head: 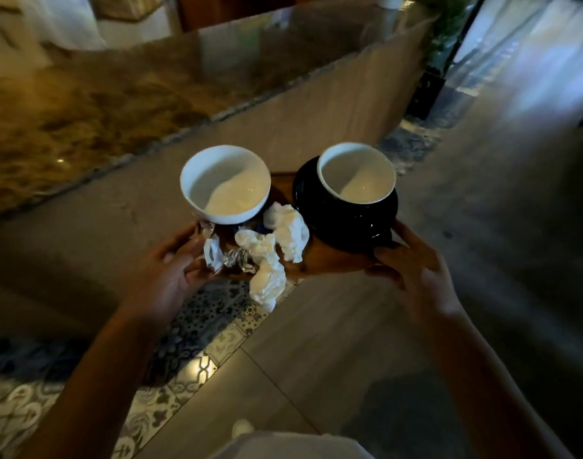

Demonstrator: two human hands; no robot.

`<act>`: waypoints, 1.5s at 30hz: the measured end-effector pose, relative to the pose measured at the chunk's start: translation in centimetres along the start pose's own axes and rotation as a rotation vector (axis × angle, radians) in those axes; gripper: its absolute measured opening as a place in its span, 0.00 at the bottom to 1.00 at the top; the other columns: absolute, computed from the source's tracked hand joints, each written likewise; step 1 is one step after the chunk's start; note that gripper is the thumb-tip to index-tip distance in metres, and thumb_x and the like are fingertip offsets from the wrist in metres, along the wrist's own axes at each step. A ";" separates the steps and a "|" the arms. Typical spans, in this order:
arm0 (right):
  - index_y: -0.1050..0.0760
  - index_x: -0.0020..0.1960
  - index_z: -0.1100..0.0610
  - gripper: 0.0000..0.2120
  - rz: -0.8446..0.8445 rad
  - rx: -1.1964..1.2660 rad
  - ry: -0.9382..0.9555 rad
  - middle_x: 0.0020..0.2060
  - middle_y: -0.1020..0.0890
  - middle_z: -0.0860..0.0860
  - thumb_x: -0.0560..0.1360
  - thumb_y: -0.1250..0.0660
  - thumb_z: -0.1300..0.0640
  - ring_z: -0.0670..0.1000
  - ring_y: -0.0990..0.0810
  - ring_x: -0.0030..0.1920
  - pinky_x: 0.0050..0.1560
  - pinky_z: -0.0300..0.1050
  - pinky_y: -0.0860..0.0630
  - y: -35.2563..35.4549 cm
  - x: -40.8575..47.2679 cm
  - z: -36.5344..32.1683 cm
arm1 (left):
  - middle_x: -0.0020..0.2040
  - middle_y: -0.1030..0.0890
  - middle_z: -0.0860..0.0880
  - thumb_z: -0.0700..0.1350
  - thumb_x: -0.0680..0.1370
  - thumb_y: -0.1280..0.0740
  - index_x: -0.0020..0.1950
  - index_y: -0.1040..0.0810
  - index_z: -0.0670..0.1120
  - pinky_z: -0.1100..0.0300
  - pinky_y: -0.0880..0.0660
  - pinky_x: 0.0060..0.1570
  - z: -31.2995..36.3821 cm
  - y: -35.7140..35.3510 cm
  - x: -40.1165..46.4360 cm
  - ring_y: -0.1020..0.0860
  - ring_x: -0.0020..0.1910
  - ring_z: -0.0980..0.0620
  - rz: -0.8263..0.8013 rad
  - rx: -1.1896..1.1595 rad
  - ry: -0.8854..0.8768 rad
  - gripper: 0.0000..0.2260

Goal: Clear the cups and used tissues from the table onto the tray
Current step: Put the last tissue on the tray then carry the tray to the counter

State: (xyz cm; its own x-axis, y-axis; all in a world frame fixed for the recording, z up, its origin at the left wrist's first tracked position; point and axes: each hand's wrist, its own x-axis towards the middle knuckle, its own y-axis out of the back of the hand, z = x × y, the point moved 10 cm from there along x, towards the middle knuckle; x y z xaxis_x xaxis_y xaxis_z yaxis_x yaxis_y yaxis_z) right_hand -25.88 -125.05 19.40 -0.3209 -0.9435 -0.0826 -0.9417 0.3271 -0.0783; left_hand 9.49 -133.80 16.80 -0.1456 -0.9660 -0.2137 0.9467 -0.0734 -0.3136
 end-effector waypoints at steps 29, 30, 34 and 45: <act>0.33 0.75 0.52 0.30 -0.570 -0.030 -0.086 0.51 0.12 0.44 0.76 0.32 0.67 0.52 0.13 0.53 0.43 0.47 0.16 -41.7 23.2 2.1 | 0.43 0.12 0.52 0.57 0.53 0.15 0.67 0.24 0.46 0.66 0.20 0.35 13.6 29.5 7.5 0.15 0.39 0.58 0.631 -0.116 -0.162 0.44; 0.33 0.75 0.52 0.29 -0.587 -0.031 -0.088 0.50 0.13 0.42 0.77 0.32 0.67 0.52 0.13 0.53 0.42 0.46 0.16 -43.1 23.8 2.0 | 0.43 0.12 0.52 0.59 0.50 0.14 0.64 0.23 0.48 0.66 0.21 0.34 14.1 30.6 7.8 0.15 0.38 0.58 0.648 -0.122 -0.170 0.45; 0.34 0.76 0.53 0.31 -0.632 -0.038 -0.086 0.51 0.13 0.44 0.75 0.31 0.66 0.53 0.13 0.53 0.42 0.44 0.17 -49.7 25.2 1.9 | 0.43 0.12 0.52 0.63 0.42 0.14 0.58 0.21 0.50 0.67 0.22 0.32 17.0 35.3 8.7 0.16 0.36 0.59 0.710 -0.090 -0.209 0.48; 0.36 0.78 0.57 0.36 -0.555 0.037 -0.153 0.53 0.13 0.49 0.72 0.30 0.67 0.48 0.14 0.54 0.46 0.40 0.17 -66.7 24.8 4.0 | 0.48 0.12 0.50 0.51 0.62 0.24 0.73 0.29 0.44 0.65 0.20 0.35 24.2 51.7 13.4 0.13 0.42 0.55 0.682 0.003 -0.203 0.39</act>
State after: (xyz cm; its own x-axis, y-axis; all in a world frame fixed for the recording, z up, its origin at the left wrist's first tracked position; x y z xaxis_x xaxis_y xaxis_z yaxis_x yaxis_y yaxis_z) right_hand 29.34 -170.09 18.61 0.2414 -0.9568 -0.1618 -0.9598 -0.2108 -0.1853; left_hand 63.46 -156.50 20.13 0.5359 -0.8237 -0.1851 0.8086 0.5639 -0.1680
